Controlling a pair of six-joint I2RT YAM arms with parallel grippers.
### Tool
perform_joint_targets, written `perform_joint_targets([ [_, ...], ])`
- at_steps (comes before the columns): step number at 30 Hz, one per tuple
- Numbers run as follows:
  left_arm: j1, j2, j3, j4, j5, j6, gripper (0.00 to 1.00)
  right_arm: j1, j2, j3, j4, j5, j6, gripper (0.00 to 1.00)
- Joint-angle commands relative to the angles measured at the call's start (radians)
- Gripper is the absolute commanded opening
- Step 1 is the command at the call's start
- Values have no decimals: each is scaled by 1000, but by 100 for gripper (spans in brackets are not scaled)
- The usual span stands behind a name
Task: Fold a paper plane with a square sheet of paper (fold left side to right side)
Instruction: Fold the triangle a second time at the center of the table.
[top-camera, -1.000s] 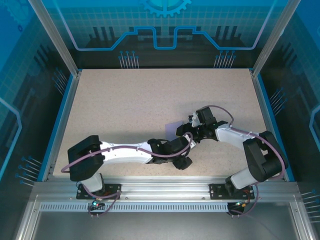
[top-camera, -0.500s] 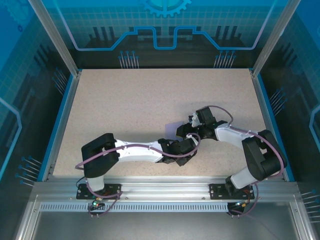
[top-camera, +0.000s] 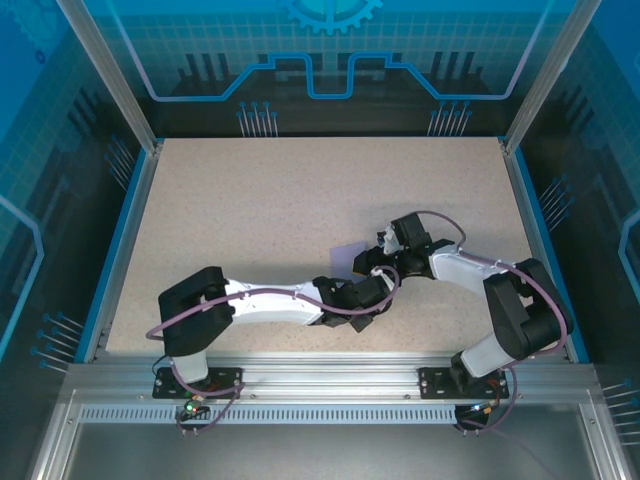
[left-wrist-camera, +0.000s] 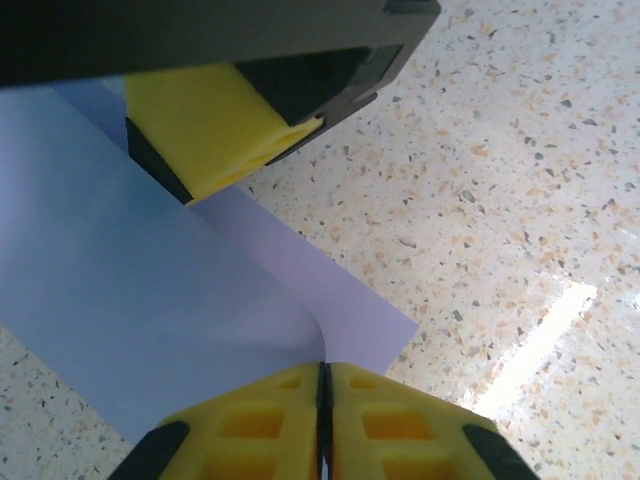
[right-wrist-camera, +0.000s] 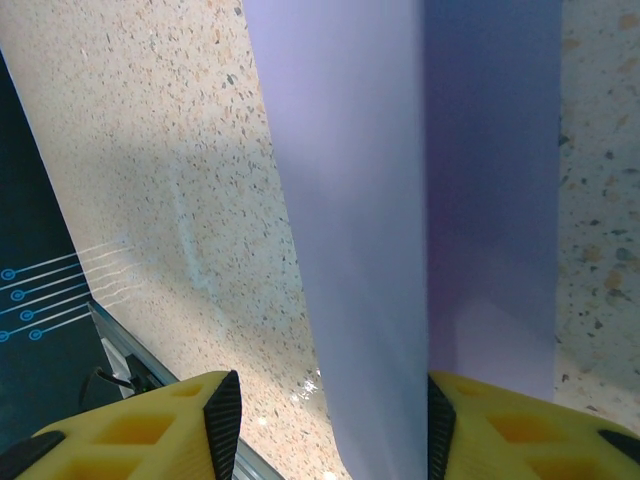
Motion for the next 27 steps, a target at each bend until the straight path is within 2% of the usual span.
perform_joint_targets([
  [1,18,-51,-30,21,69,-10,8,-13,7,26,-35,10,-23,52],
  [6,58,-90,-75,67,179,-46,5,-18,-48,15,7,39,-26,54],
  [11,113,-132,-131,131,291,-102,3,-41,-136,-8,-4,87,-41,61],
  [15,154,-155,-170,186,377,-151,3,-60,-205,-43,-54,108,-65,61],
  [19,189,-164,-200,240,447,-202,4,-64,-282,-95,-94,122,-82,55],
  [27,259,-198,-264,294,474,-305,4,-33,-405,-237,-82,108,-63,38],
])
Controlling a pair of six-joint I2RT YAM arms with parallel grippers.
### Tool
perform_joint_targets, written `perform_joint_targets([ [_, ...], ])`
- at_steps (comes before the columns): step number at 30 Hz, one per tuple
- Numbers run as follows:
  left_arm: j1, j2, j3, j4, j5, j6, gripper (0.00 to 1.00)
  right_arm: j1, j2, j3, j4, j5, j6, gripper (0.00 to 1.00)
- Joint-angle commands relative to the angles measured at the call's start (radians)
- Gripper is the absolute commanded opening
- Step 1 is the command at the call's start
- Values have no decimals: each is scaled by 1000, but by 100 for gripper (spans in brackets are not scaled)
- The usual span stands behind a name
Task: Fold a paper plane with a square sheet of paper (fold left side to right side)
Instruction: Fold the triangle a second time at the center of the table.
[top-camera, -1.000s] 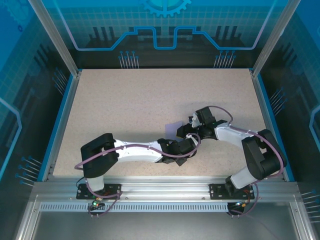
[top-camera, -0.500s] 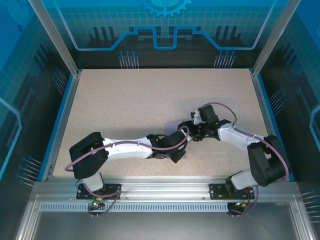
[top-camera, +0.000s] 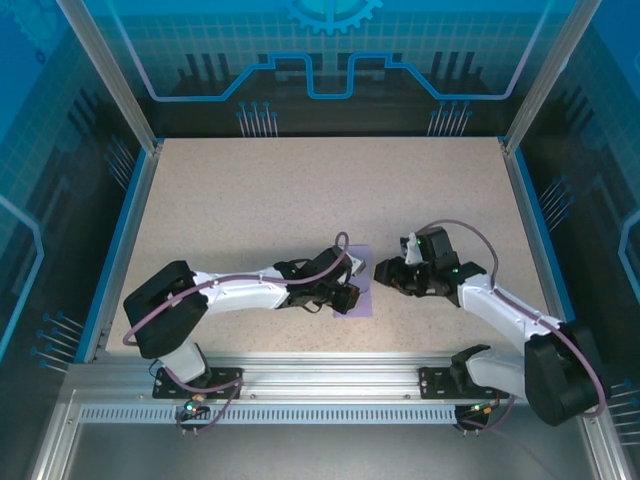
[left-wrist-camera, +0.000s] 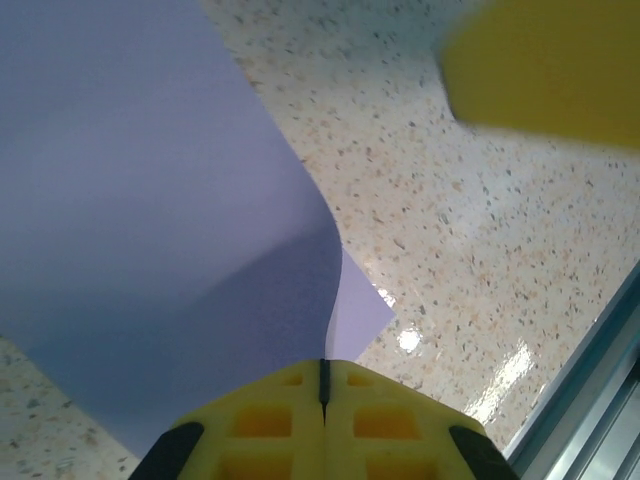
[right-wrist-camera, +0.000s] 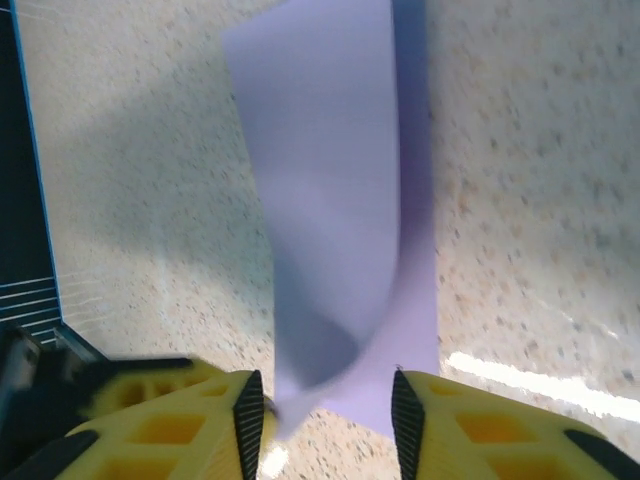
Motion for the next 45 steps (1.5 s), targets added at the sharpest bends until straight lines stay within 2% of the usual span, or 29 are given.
perform_joint_targets([
  [1,32,-48,-36,58,40,-78,5,26,-38,-56,-14,-6,7,36],
  [7,59,-58,-63,97,68,-112,5,108,-24,-95,26,22,36,20],
  [14,68,-63,-53,21,15,-87,4,219,90,-65,36,89,57,10],
  [22,78,-54,-39,-41,-22,-56,5,254,152,-37,18,136,54,9],
  [32,93,-14,-20,-40,-35,-40,5,259,182,-30,3,153,45,8],
  [45,116,48,26,-68,-17,-5,5,265,234,-7,-59,168,21,8],
])
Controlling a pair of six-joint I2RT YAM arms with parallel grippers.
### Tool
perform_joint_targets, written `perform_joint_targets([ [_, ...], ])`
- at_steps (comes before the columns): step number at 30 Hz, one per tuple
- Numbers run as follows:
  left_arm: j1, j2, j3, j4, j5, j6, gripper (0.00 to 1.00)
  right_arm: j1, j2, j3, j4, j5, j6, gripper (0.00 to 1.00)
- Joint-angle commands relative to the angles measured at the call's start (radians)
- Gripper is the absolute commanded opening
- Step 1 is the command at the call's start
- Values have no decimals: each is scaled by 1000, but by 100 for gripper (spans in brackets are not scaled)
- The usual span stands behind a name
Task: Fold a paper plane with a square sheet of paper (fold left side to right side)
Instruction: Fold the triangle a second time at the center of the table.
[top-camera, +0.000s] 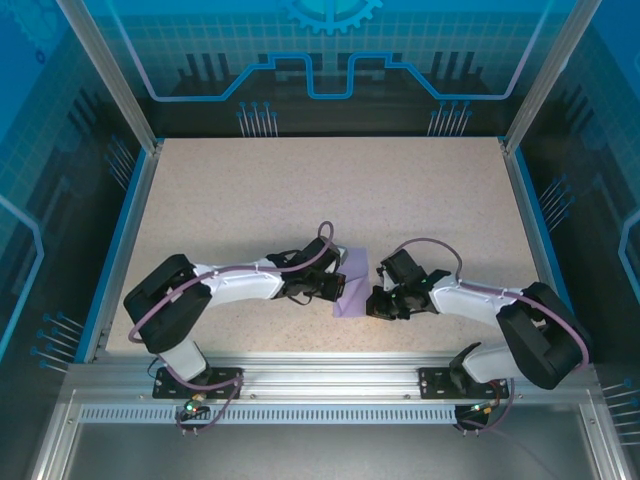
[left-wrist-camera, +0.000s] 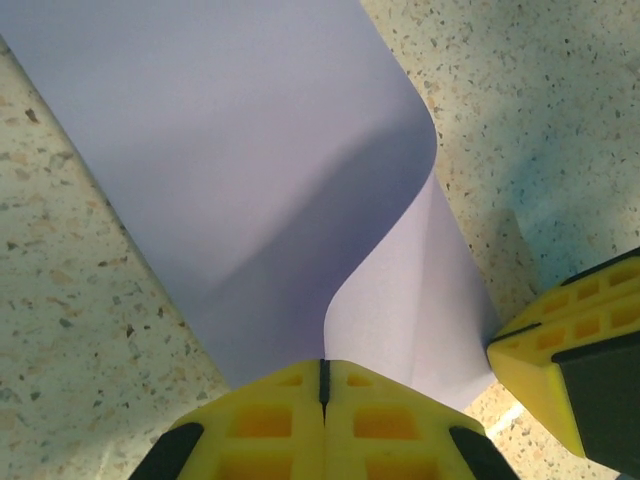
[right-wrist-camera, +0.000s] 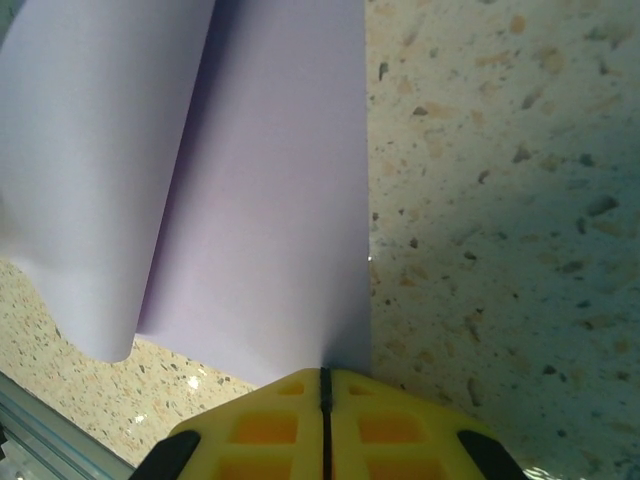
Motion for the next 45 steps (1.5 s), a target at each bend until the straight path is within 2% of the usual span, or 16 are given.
perform_joint_targets([
  [1,15,22,39,-36,4,38,5,13,21,15,-66,22,-22,8],
  [14,27,83,94,-81,12,102,5,15,32,24,-88,24,-35,8],
  [45,56,141,130,-95,20,124,6,14,31,24,-101,28,-40,8],
])
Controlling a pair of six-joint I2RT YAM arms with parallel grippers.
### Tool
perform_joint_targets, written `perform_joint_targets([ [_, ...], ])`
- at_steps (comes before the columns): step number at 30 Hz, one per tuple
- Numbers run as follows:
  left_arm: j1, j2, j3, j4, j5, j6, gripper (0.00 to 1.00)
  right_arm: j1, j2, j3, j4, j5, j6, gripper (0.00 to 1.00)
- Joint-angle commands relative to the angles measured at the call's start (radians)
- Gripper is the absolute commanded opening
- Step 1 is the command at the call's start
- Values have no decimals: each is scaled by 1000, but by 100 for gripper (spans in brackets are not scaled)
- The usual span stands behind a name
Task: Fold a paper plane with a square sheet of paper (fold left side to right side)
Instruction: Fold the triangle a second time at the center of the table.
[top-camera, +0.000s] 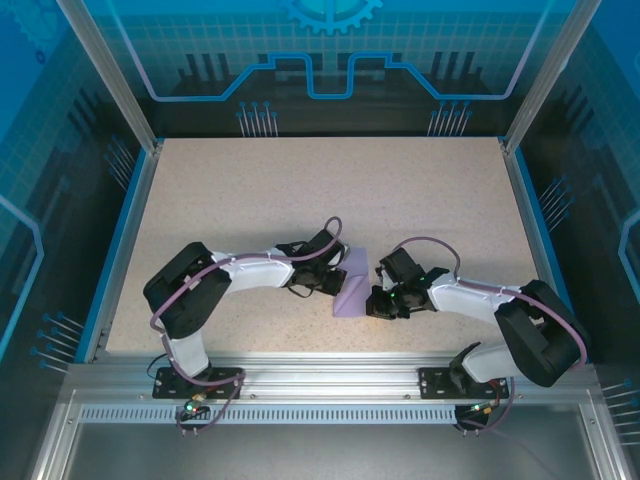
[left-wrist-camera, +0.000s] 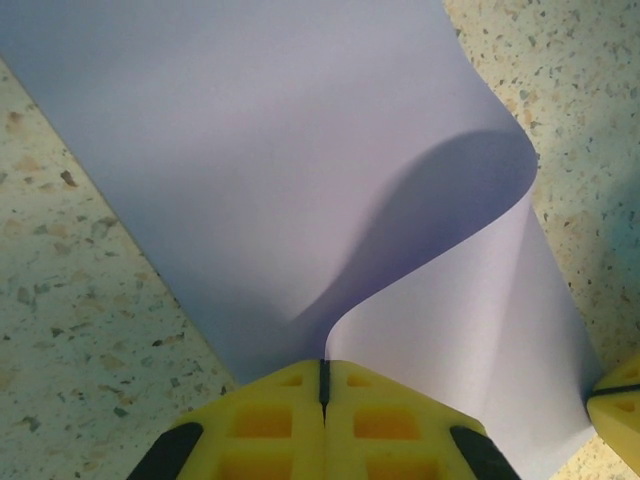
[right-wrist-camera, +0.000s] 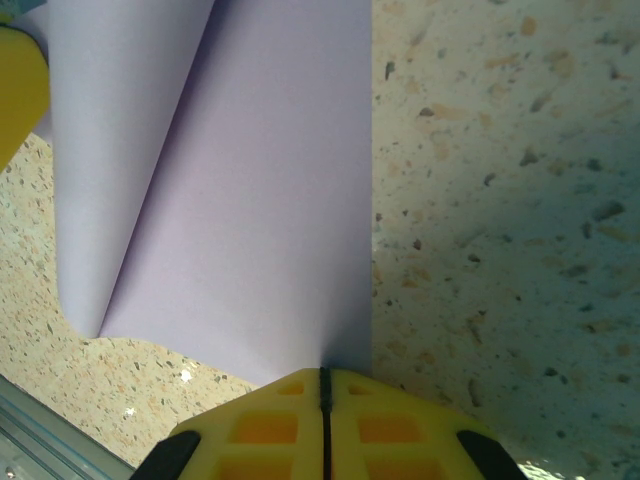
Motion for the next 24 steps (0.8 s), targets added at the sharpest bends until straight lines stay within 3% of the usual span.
perform_joint_targets([
  [1,9,16,30,-25,18,19,7,13,17,3,-73,26,-17,8],
  [24,9,61,65,-55,41,25,8,14,15,9,-80,31,-18,8],
])
